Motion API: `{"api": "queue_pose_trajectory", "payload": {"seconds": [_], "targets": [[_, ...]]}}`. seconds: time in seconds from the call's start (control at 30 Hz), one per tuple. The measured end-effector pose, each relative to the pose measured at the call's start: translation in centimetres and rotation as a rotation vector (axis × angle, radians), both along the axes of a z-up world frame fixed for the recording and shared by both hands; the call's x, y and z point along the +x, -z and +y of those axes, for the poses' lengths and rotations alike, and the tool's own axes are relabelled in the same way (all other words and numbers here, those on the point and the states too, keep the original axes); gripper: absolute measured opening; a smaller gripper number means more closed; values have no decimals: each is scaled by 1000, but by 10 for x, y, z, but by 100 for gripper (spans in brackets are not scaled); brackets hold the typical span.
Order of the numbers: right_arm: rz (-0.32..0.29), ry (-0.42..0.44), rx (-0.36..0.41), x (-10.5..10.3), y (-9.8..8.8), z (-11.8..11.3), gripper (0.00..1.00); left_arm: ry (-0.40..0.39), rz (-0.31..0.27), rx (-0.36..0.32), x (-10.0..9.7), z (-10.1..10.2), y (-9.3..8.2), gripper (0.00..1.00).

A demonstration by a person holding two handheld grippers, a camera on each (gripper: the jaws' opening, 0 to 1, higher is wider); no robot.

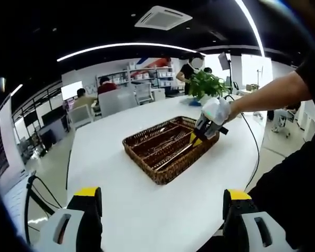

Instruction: Arrange the knives, forks, and spoons in their matching storage slots by inserting each utensil handle-first until every utensil is classified and aligned in the correct compartment

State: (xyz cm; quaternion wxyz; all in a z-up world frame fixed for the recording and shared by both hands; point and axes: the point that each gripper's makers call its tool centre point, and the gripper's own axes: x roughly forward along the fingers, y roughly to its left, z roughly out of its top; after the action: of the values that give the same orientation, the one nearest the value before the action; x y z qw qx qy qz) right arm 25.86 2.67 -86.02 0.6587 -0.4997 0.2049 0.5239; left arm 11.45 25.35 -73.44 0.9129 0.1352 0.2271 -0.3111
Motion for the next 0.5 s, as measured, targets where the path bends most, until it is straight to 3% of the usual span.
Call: {"api": "queue_pose_trajectory", "payload": {"seconds": [0.1, 0.23, 0.37, 0.5], "targets": [[12, 4, 21, 0, -4, -2, 3, 2, 0, 1, 0, -1, 0, 100], [42, 48, 119, 1, -19, -1, 13, 3, -2, -1, -1, -1, -1, 100], [49, 108, 276, 8, -47, 4, 40, 0, -3, 0, -1, -1, -2, 100], [25, 151, 351, 15, -64, 0, 62, -4, -4, -4, 1, -3, -4, 100]]}}
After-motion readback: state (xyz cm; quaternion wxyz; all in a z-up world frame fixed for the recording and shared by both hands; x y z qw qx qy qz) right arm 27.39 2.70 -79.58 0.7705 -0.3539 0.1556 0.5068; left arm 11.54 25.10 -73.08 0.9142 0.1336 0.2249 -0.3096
